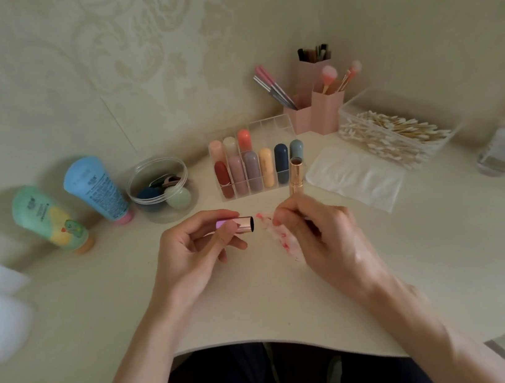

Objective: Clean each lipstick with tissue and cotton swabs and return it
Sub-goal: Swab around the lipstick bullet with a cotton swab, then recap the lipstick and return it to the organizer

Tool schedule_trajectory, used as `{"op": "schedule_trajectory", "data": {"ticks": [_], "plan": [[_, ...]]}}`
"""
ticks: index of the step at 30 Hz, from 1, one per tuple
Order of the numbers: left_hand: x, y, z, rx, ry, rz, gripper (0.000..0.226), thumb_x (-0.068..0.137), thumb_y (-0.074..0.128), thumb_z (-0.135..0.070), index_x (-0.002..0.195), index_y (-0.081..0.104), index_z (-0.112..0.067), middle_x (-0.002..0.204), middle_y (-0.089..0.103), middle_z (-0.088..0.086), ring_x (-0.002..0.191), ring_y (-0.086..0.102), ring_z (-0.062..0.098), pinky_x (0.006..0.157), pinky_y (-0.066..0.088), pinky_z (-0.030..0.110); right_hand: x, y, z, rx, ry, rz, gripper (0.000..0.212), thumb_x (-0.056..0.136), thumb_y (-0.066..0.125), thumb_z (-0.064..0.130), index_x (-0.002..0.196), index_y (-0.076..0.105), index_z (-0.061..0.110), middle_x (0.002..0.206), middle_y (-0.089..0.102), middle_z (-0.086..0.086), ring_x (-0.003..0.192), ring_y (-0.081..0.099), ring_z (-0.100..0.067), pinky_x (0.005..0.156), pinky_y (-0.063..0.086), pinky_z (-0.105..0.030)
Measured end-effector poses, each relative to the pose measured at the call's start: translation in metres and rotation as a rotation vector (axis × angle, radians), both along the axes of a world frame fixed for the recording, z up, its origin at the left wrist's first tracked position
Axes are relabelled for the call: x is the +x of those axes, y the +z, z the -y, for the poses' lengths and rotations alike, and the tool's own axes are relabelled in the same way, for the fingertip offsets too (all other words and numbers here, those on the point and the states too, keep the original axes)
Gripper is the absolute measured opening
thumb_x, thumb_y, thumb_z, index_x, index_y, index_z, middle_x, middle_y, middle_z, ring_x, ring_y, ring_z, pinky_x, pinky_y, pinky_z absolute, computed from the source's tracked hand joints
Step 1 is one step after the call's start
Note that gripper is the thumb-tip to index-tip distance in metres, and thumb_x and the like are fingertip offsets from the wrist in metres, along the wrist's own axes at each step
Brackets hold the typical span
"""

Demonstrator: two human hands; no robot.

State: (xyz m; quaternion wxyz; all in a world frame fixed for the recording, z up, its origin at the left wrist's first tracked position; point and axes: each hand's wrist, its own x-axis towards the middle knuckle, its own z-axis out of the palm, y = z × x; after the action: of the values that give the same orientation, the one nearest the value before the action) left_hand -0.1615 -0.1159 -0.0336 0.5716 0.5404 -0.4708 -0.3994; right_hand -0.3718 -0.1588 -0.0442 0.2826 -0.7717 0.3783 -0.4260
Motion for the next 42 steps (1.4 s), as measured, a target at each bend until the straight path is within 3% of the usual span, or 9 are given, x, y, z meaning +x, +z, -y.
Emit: {"op": "schedule_trajectory", "data": {"ticks": [4,9,15,22,26,29,32,36,42], "plan": [[0.001,0.001,-0.001,-0.009,0.0,0.019,0.016,0.09,0.074,-0.017,0.105,0.075,-0.012,0.097,0.079,0.008,0.082,0.075,0.021,0.064,0.05,0.02,-0.021,0.004,0.018,-0.115,-0.145,-0.023,0.013,0.103,0.064,0.022,0.095,0.072,0.015,0.091,0.067,0.01,0.088,0.059,-0.013,0.078,0.048,-0.029],[0.001,0.0,0.001,-0.016,0.005,0.0,0.037,0.092,0.071,-0.009,0.129,0.07,-0.016,0.109,0.079,0.003,0.09,0.075,0.012,0.07,0.052,0.016,-0.049,-0.003,0.036,-0.175,-0.563,-0.133,0.005,0.094,0.076,0.018,0.095,0.078,0.014,0.092,0.067,-0.001,0.092,0.056,-0.03,0.079,0.047,-0.04],[-0.003,0.001,0.007,-0.003,0.033,-0.007,0.021,0.099,0.062,-0.022,0.114,0.073,-0.014,0.1,0.078,0.006,0.084,0.068,0.019,0.06,0.044,0.025,-0.059,-0.005,0.041,0.001,-0.826,-0.401,0.013,0.095,0.074,0.026,0.101,0.081,0.017,0.1,0.071,-0.009,0.1,0.052,-0.035,0.084,0.036,-0.041],[-0.01,-0.005,0.015,0.007,-0.045,-0.049,0.023,0.103,0.057,-0.009,0.124,0.064,-0.01,0.094,0.074,0.004,0.078,0.063,0.015,0.058,0.046,0.018,-0.053,-0.006,0.041,0.016,-0.832,-0.413,0.017,0.095,0.075,0.028,0.107,0.079,0.017,0.105,0.072,-0.009,0.105,0.055,-0.035,0.087,0.041,-0.043],[-0.009,-0.005,0.017,0.021,-0.097,-0.045,0.025,0.105,0.049,0.002,0.12,0.065,-0.009,0.092,0.069,-0.002,0.083,0.062,0.015,0.059,0.046,0.02,-0.04,-0.004,0.038,-0.029,-0.579,-0.216,0.023,0.086,0.073,0.011,0.106,0.078,0.019,0.105,0.07,-0.001,0.106,0.057,-0.027,0.09,0.048,-0.039],[-0.011,-0.003,0.019,0.053,-0.092,-0.047,0.02,0.102,0.047,0.01,0.107,0.059,-0.006,0.086,0.059,-0.002,0.085,0.058,0.021,0.062,0.045,0.023,-0.026,-0.001,0.031,0.015,-0.378,-0.14,0.028,0.085,0.074,0.027,0.113,0.077,0.024,0.111,0.067,0.007,0.11,0.055,-0.016,0.094,0.047,-0.033],[-0.015,-0.001,0.019,0.048,-0.105,-0.021,0.004,0.103,0.056,-0.002,0.1,0.054,-0.001,0.081,0.053,0.004,0.077,0.051,0.021,0.069,0.045,0.026,-0.015,-0.004,0.031,0.058,-0.337,-0.216,0.038,0.087,0.078,0.046,0.117,0.075,0.025,0.114,0.064,0.007,0.111,0.052,-0.013,0.093,0.045,-0.031],[-0.021,0.001,0.02,0.003,-0.115,0.013,0.012,0.1,0.063,-0.007,0.097,0.054,0.0,0.083,0.045,0.011,0.074,0.045,0.021,0.063,0.043,0.023,-0.005,-0.004,0.036,0.01,-0.328,-0.199,0.019,0.091,0.079,0.035,0.103,0.074,0.02,0.101,0.067,0.005,0.099,0.056,-0.018,0.087,0.046,-0.039],[-0.017,0.0,0.019,-0.009,-0.241,-0.126,0.027,0.099,0.062,-0.023,0.112,0.054,-0.001,0.088,0.045,0.004,0.081,0.048,0.021,0.067,0.043,0.029,-0.006,-0.002,0.025,-0.113,-0.213,-0.086,0.017,0.097,0.074,0.028,0.112,0.071,0.018,0.095,0.07,0.009,0.088,0.063,-0.013,0.08,0.049,-0.032]]}}
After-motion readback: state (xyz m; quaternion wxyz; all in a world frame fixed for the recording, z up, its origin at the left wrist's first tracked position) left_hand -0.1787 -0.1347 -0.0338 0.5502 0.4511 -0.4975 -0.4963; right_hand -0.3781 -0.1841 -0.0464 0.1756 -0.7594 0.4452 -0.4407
